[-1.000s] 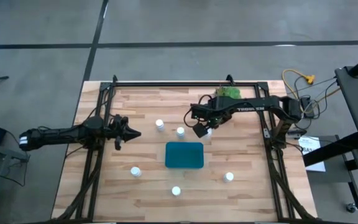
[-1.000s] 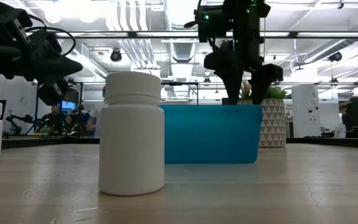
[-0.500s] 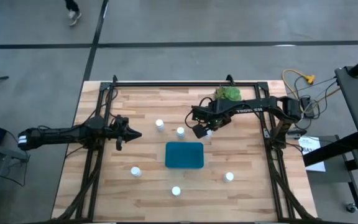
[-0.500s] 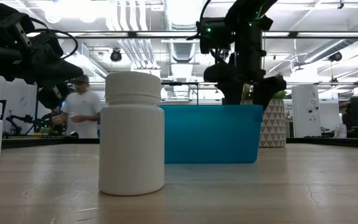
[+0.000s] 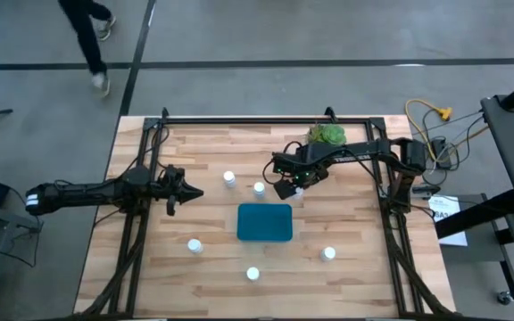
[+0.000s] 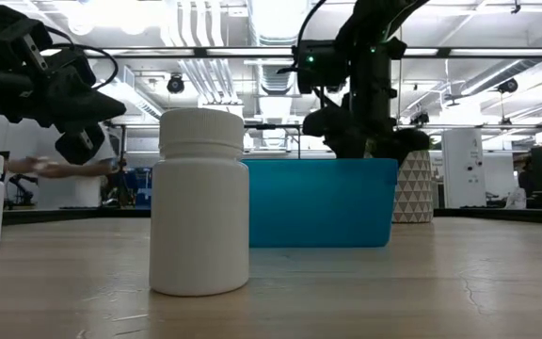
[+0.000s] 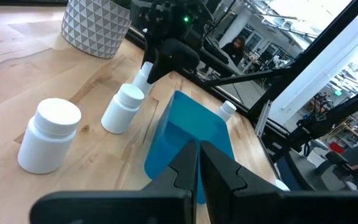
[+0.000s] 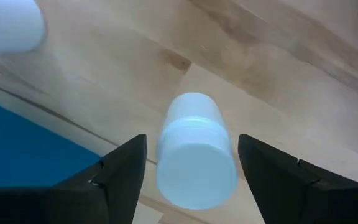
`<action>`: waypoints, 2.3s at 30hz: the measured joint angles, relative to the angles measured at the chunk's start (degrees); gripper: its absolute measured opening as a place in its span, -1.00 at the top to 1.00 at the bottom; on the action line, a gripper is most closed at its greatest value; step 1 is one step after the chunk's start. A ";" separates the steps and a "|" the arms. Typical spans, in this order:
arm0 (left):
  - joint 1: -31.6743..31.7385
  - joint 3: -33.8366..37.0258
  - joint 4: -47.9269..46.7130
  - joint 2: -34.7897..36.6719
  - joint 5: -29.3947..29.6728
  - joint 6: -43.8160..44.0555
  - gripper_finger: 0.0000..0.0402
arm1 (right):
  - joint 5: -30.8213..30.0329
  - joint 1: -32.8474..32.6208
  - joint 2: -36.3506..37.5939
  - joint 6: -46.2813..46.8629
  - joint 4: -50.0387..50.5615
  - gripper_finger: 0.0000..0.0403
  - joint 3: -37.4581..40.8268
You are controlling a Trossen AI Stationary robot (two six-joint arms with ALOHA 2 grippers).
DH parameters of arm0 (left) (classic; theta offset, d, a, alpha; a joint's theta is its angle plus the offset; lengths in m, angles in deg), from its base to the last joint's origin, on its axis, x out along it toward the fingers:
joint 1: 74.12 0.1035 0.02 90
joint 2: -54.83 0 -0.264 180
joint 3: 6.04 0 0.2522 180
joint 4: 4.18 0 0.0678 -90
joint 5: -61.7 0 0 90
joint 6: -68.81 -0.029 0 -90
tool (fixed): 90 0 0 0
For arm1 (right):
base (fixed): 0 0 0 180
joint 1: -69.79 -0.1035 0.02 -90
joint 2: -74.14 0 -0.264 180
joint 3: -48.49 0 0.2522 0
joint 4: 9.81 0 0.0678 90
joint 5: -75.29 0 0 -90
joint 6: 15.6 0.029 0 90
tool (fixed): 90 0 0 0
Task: Pick and place pill bottles into a basket
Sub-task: Put the white pill bottle into the blue bin
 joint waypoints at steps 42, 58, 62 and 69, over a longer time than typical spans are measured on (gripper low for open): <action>-0.02 0.00 -0.03 -0.01 -0.02 -0.09 1.00 | -1.54 0.04 7.51 -4.06 5.98 0.20 -4.72; 0.00 0.00 -0.04 0.01 -0.01 -0.15 1.00 | -1.48 -6.72 12.64 -9.40 3.50 0.20 -18.43; 0.00 0.00 -0.01 0.01 -0.01 -0.13 1.00 | -1.49 -9.73 9.03 -11.55 3.81 0.20 -22.17; -0.02 0.00 -0.04 -0.01 0.00 1.40 1.00 | -2.87 -13.24 1.02 -14.20 13.19 0.21 -29.05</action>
